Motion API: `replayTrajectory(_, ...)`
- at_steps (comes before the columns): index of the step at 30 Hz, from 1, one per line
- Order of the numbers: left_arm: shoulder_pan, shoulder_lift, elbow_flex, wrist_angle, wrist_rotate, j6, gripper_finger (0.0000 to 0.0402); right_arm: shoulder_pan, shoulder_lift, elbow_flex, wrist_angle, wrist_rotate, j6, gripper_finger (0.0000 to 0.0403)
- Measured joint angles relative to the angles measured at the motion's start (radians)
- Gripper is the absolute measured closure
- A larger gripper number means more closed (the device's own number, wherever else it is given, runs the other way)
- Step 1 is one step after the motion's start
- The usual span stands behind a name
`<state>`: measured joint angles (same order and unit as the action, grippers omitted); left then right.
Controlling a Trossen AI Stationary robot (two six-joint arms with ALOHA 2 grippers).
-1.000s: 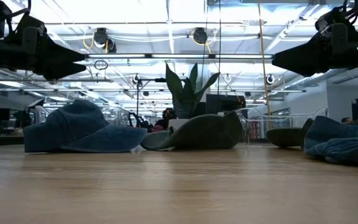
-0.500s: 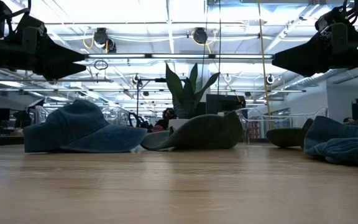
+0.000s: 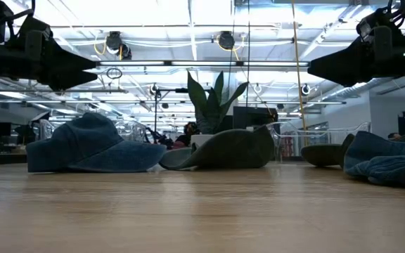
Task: Pick & Place hat
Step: Put the bottom right green cap into the left transparent bin
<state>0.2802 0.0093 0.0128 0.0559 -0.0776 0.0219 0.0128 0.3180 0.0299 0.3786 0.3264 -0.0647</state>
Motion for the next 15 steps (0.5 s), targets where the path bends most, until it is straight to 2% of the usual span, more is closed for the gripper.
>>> replayTrajectory(15,0.0,0.0,0.0,0.0,0.0,0.0,0.0023,0.0,0.0,0.0,-0.002,-0.013,0.012,0.0181)
